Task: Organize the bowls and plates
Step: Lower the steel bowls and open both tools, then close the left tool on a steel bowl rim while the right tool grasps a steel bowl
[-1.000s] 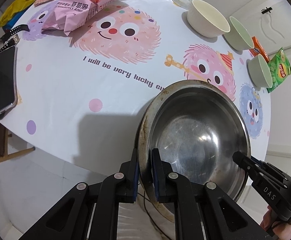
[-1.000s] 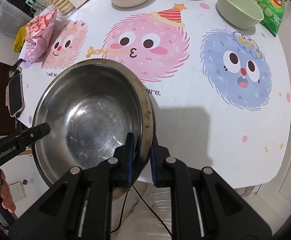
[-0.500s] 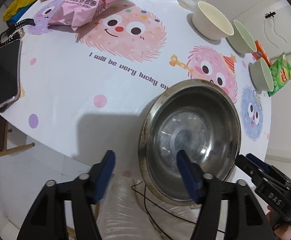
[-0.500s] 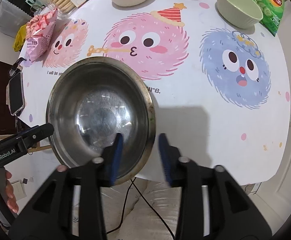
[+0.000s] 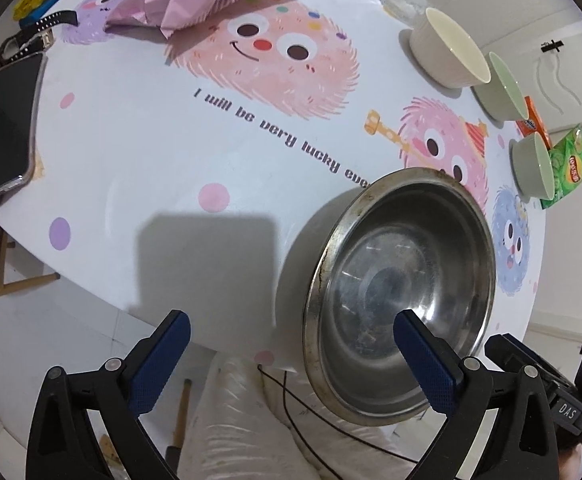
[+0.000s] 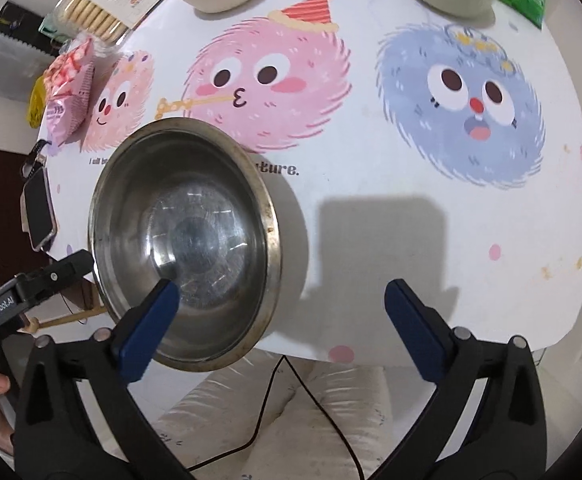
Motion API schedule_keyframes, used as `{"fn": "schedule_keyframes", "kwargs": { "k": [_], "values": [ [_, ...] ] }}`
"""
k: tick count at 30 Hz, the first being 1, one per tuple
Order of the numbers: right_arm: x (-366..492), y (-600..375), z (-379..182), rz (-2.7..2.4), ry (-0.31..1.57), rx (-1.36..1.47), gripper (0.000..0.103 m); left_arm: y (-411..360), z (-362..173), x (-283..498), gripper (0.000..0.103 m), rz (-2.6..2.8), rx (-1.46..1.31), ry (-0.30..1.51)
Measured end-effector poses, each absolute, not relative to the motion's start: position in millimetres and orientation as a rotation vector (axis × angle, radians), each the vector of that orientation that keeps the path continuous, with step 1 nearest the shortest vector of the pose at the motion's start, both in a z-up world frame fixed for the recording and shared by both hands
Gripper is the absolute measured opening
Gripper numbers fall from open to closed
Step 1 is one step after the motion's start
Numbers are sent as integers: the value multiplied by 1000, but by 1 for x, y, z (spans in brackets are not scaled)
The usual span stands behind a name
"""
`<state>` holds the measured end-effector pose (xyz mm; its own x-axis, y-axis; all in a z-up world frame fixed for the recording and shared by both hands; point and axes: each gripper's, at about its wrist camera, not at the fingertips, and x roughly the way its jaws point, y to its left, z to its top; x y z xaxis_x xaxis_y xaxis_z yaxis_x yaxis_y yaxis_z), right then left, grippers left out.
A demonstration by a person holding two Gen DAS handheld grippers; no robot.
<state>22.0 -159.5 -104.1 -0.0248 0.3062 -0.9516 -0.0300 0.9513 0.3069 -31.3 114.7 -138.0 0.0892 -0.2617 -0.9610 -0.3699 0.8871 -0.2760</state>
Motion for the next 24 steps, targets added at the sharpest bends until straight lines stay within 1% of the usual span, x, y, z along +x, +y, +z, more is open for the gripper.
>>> {"fn": "schedule_keyframes", "kwargs": {
  "k": [5,11,12,13,14,16,17,18,19,20,21,22,23,24],
  "values": [
    [24,-160,-115,281,1599,290,102,112,-148,-29,103,58,-545,1516],
    [26,-153,-123,304,1607,283,101,111,-158,-25,101,46,-564,1527],
    [27,-152,-124,308,1612,284,99,112,-158,-25,94,37,-575,1527],
    [27,-152,-125,309,1611,286,90,112,-158,-23,82,35,-573,1526],
    [28,-152,-126,307,1613,288,83,112,-159,-22,76,36,-565,1528],
    [29,-152,-129,295,1623,293,74,110,-160,-18,61,38,-550,1534],
    [30,-153,-130,293,1628,295,70,110,-161,-17,57,30,-552,1538],
    [31,-152,-132,296,1634,294,69,109,-161,-15,49,22,-557,1540],
    [31,-153,-132,299,1636,294,64,109,-161,-14,39,14,-558,1539],
    [31,-153,-133,302,1635,296,52,108,-161,-13,35,6,-558,1537],
    [32,-153,-133,309,1636,296,44,107,-160,-13,26,3,-558,1535],
    [32,-153,-133,313,1635,298,31,107,-160,-12,18,-4,-559,1533],
    [33,-154,-134,314,1633,297,25,106,-160,-12,16,-9,-559,1529],
    [34,-154,-133,318,1629,291,22,106,-159,-11,14,-8,-553,1528]
  ]
}}
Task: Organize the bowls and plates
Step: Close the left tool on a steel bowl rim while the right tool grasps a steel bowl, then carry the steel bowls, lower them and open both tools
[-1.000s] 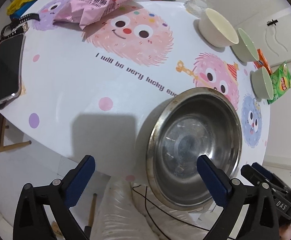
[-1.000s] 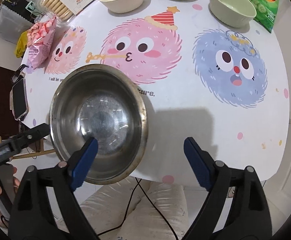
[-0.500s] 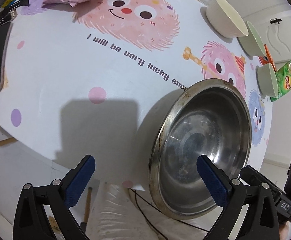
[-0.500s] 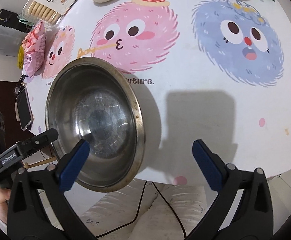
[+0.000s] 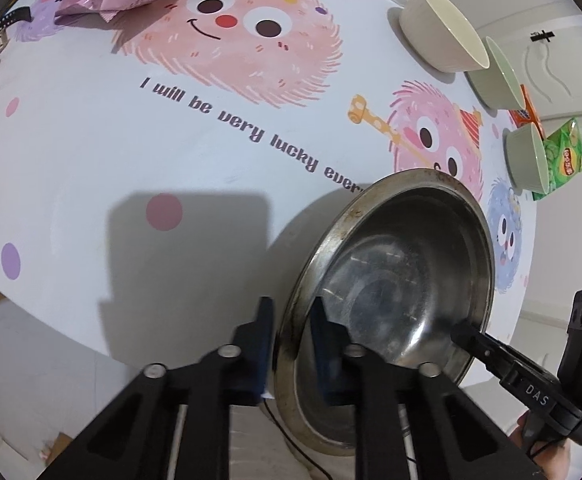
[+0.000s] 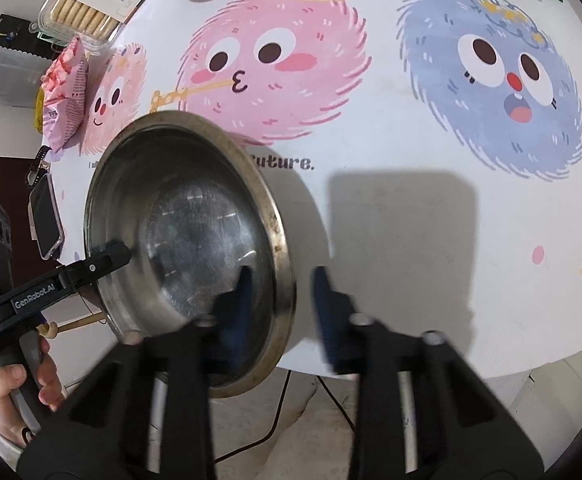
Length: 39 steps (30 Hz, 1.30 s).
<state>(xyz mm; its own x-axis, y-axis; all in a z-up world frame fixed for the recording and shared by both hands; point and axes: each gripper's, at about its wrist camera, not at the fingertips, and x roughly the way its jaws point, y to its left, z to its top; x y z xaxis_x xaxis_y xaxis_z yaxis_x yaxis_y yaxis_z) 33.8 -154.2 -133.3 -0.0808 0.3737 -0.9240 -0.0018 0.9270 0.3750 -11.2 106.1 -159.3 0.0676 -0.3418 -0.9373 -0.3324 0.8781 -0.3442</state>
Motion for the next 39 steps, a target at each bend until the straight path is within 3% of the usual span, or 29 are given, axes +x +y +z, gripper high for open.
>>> {"fn": "schedule_keyframes", "kwargs": {
  "k": [3,16,35,39],
  "values": [
    [37,-151,-130,335,1618,255,13,107,-159,-11,13,-18,-552,1521],
    [74,-145,-106,350,1495,191,13,109,-128,39,12,-53,-435,1404],
    [130,-129,-125,305,1480,168,15,109,-150,84,13,-19,-416,1411],
    [131,-129,-126,306,1484,163,16,105,-150,86,17,-2,-420,1410]
  ]
}}
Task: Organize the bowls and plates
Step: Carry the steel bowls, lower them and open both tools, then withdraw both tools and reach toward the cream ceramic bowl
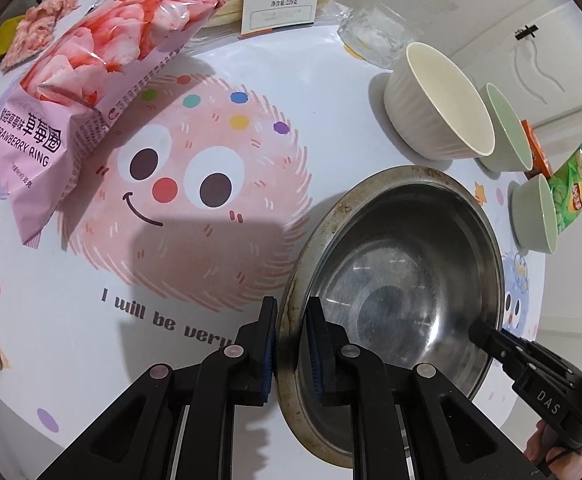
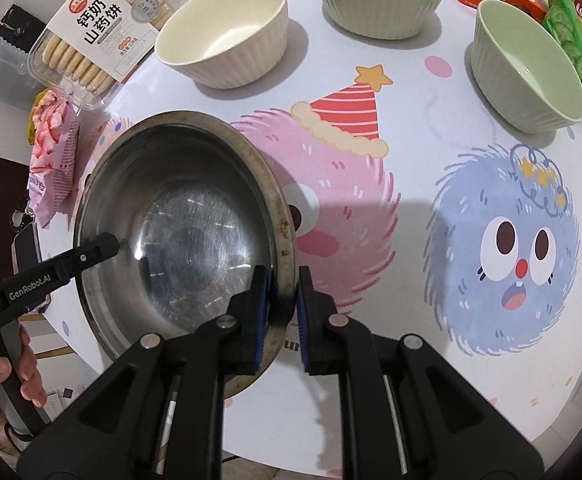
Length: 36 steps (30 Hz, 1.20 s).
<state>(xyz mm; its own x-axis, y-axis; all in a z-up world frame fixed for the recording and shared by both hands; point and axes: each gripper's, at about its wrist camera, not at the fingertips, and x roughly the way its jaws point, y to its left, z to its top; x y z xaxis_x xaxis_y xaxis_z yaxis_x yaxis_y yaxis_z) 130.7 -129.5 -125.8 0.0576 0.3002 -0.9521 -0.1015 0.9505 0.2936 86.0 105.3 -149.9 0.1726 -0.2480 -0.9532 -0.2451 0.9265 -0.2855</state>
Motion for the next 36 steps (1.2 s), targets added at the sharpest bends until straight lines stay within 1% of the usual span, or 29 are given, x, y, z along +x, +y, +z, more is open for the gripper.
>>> {"fn": "schedule_keyframes", "kwargs": {
  "k": [1,2,3,4,5,6,7,8,10,12,14,15,18,19,22,29,36],
  "values": [
    [131,-129,-126,310,1485,164,19,104,-149,87,29,5,-418,1407],
    [130,-129,-125,312,1484,163,31,105,-147,87,40,16,-410,1402],
    [130,-130,-125,308,1483,159,39,107,-145,85,67,29,-408,1392],
    [130,-132,-123,305,1479,162,52,109,-142,83,83,35,-419,1379],
    [130,-133,-121,305,1476,168,56,112,-140,83,84,39,-434,1367],
    [130,-136,-119,303,1471,171,56,114,-136,82,85,46,-447,1357],
    [130,-140,-117,299,1467,169,59,116,-133,81,87,56,-451,1352],
    [130,-143,-114,297,1465,167,65,117,-130,79,88,66,-451,1348],
    [132,-152,-107,299,1455,176,68,118,-121,76,97,77,-460,1329],
    [135,-163,-99,310,1441,205,69,117,-113,74,102,83,-476,1315],
    [138,-171,-92,320,1431,231,82,114,-106,73,103,88,-490,1305],
    [141,-176,-89,331,1429,257,83,112,-103,73,103,93,-494,1300],
    [147,-186,-82,351,1428,298,84,103,-93,73,103,103,-502,1283],
    [151,-189,-80,362,1431,307,86,99,-89,74,103,109,-499,1279],
    [158,-193,-78,384,1446,326,101,88,-81,79,103,113,-486,1278],
    [172,-199,-72,375,1427,364,101,74,-76,99,103,110,-452,1306],
    [194,-193,-78,305,1433,430,101,76,-78,145,103,62,-433,1337]
  ]
}}
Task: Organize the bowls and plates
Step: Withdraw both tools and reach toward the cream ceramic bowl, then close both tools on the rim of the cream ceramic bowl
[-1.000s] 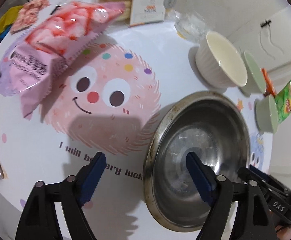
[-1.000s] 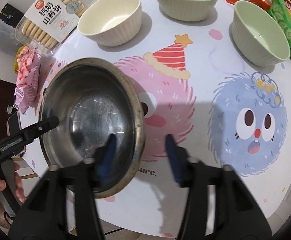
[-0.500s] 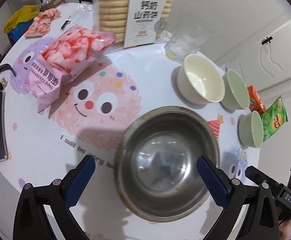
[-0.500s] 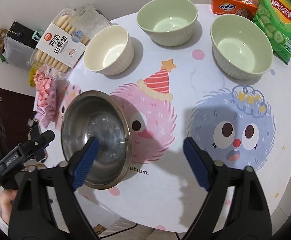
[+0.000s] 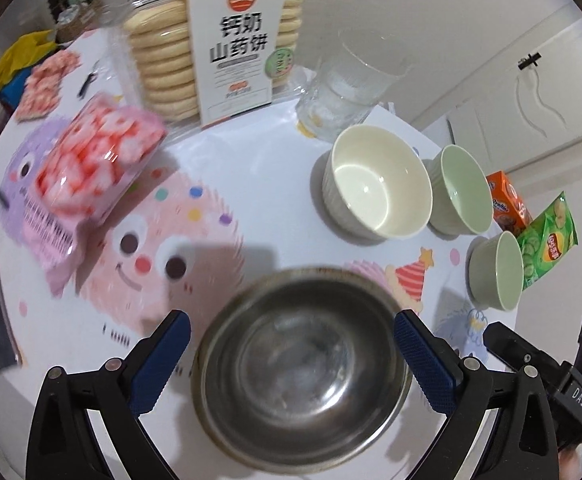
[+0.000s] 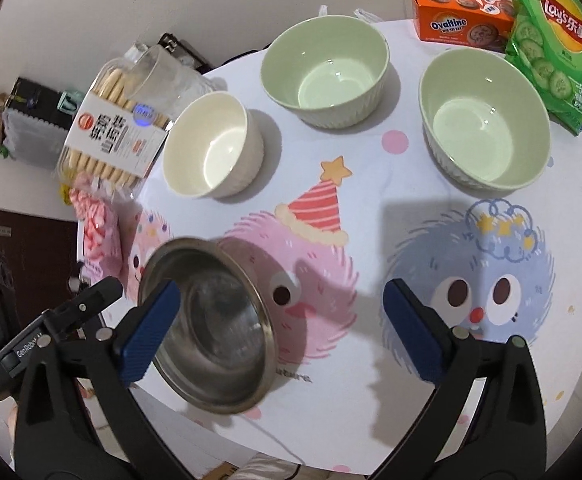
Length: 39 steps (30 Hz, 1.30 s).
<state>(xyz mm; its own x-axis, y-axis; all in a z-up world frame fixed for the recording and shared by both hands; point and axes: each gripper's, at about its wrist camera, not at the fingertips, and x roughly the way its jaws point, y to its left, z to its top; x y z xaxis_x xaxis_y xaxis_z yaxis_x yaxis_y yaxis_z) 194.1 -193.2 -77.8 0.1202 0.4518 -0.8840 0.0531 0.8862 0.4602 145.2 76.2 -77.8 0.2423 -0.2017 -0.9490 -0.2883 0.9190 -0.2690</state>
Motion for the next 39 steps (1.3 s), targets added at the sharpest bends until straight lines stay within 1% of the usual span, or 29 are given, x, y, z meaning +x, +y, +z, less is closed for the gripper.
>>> {"fn": "schedule_keyframes", "kwargs": {
  "k": [4,11,19,24,25,26,27,28,29,30,33,34,35,36,37,39],
  "values": [
    [208,-189,-85,269,1444,524,101,82,-86,176,103,40,-455,1364],
    [239,-170,-98,196,1463,596,101,85,-104,219,103,36,-442,1400],
    [266,-161,-113,132,1464,603,101,86,-120,248,103,34,-413,1398],
    [275,-158,-122,119,1467,605,101,91,-131,257,100,29,-472,1399],
    [276,-157,-122,117,1466,605,101,89,-132,259,94,22,-466,1398],
    [277,-158,-123,118,1466,603,97,88,-133,260,90,17,-459,1399],
    [278,-159,-124,117,1468,599,93,87,-135,262,82,13,-453,1405],
    [280,-158,-126,116,1473,597,85,86,-136,264,76,12,-450,1410],
    [281,-158,-127,114,1477,598,78,86,-138,266,74,7,-453,1416],
    [282,-158,-130,109,1481,604,76,85,-140,269,70,1,-462,1421],
    [286,-154,-134,109,1486,613,75,83,-144,274,58,-19,-466,1430],
    [287,-153,-135,114,1489,610,70,82,-144,275,52,-24,-466,1430],
    [288,-152,-136,115,1488,609,63,81,-145,276,48,-31,-470,1432],
    [289,-152,-137,115,1492,607,59,80,-146,277,41,-37,-477,1433],
    [289,-150,-139,113,1496,605,53,79,-147,278,37,-44,-482,1434],
    [291,-149,-142,97,1507,585,50,77,-149,280,35,-48,-486,1437]
  ]
}}
